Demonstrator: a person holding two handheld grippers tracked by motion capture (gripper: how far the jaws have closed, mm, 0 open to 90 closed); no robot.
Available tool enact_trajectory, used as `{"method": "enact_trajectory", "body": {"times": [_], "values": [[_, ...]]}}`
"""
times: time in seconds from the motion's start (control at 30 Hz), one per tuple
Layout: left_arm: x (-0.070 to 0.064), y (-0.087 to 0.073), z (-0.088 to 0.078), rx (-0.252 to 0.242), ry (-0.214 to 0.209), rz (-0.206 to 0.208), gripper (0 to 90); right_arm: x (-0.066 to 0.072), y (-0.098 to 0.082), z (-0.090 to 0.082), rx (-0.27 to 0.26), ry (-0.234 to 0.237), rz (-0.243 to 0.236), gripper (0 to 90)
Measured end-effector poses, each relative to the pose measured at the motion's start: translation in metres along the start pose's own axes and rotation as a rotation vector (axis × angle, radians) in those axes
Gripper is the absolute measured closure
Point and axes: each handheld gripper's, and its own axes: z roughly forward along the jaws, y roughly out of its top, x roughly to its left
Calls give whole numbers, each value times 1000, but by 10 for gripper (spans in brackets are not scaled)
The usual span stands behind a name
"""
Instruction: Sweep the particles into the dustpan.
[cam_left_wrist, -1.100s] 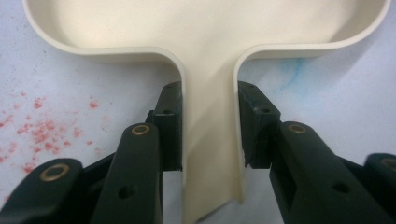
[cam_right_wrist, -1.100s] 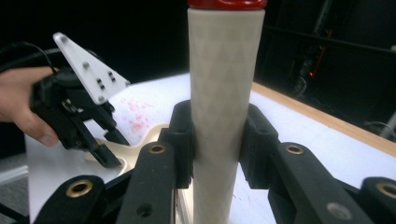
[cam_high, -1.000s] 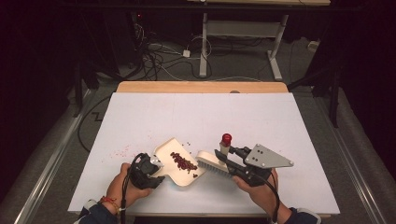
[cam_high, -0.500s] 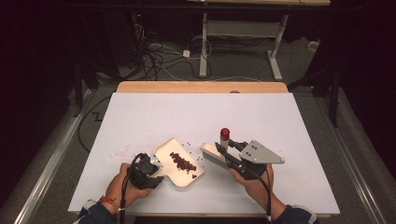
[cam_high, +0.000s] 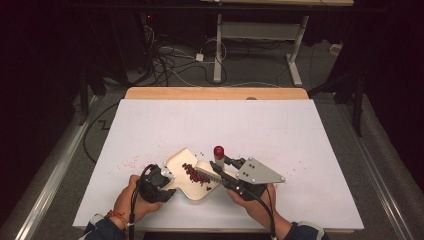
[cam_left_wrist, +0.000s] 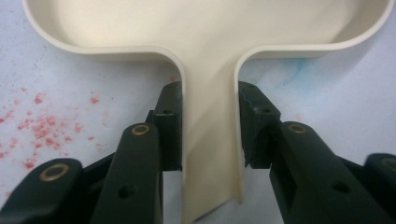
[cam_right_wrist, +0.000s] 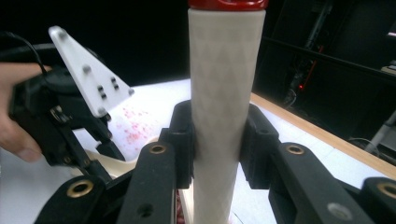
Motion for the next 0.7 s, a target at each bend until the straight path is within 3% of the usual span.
{"method": "enact_trajectory", "body": {"times": [0.2,0.43,0.57,0.7], "values": [[0,-1,-2,1,2,1,636,-7,8,-13,-34,-33,2,701],[-1,-2,-4,2,0,-2,636,-18,5,-25,-15,-103,-27,701],[0,-2,-3,4,-1,-3,635,-30,-2,-20,16,-137,7,701],[1,-2,-1,12,-6,-7,635,-39,-6,-7,2,-171,-10,701]]}}
